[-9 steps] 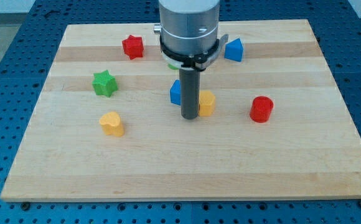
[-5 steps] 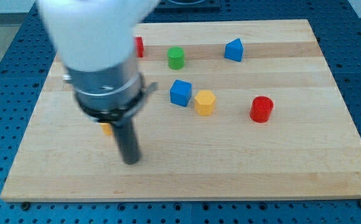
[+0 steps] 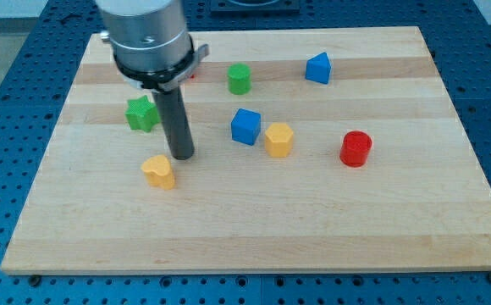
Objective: Push yellow heart towards the center
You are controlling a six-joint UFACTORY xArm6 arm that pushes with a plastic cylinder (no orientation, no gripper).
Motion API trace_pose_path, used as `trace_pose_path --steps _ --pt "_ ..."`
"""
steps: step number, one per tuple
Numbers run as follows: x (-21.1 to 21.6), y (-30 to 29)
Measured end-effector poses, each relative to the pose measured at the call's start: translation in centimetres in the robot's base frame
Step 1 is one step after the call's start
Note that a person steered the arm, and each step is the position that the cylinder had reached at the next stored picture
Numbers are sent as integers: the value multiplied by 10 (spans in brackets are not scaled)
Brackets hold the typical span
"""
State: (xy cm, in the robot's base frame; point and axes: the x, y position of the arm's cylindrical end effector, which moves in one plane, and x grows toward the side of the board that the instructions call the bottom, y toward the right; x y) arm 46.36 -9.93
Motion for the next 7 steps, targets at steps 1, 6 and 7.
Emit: trace_pose_path --steps 1,6,7 --pt "14 -18" --pt "96 -143" --pt "99 -109"
